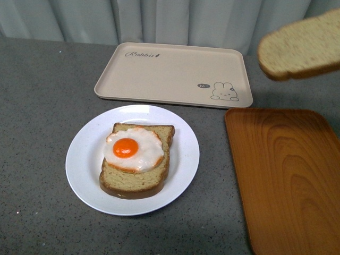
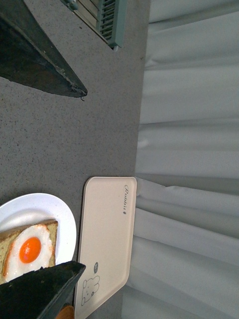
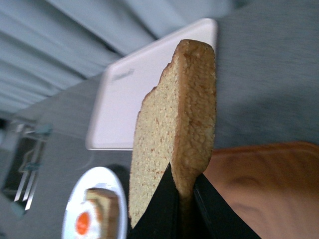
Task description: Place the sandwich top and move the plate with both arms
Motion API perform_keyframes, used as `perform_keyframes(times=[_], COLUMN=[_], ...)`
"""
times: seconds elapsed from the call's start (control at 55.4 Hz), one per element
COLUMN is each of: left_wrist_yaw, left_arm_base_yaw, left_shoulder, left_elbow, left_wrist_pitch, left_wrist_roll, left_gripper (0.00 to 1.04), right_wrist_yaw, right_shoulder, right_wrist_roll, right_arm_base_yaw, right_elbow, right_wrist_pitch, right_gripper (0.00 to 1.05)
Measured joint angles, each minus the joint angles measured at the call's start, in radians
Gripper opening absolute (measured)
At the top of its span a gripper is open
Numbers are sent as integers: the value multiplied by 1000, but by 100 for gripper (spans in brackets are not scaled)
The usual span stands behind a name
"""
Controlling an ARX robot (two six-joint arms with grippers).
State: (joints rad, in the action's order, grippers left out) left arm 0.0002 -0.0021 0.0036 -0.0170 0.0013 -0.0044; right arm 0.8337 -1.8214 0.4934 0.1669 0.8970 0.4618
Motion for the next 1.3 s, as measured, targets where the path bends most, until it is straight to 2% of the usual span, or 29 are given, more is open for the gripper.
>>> perform_keyframes(times=[0.09,0.271,0.488,0.614,1.21,1.228,1.3], left_wrist_yaw=[0,0,0,0,0,0,0], left_arm_base_yaw=[0,0,0,0,0,0,0], left_shoulder=[0,0,0,0,0,0,0], left_elbow=[0,0,0,0,0,0,0], left_wrist_pitch=[0,0,0,0,0,0,0], left_wrist_roll=[0,0,0,0,0,0,0], left_gripper=[98,98,98,98,98,98,98], right_wrist_yaw=[23,23,17,-13,-64,-63,-62], right_shoulder=[-25,-138,-273,-335,-406,-406,-406], right_wrist_roll=[119,247,269,218,160,151,145], right_arm_base_yaw=[-95,-261,-455,-557,-554,-555,-555], right_elbow=[0,32,131,197,122,121,113], right_wrist_pitch=[111,195,162,68,11,3,-8], right_gripper=[3,3,3,3,3,4,19])
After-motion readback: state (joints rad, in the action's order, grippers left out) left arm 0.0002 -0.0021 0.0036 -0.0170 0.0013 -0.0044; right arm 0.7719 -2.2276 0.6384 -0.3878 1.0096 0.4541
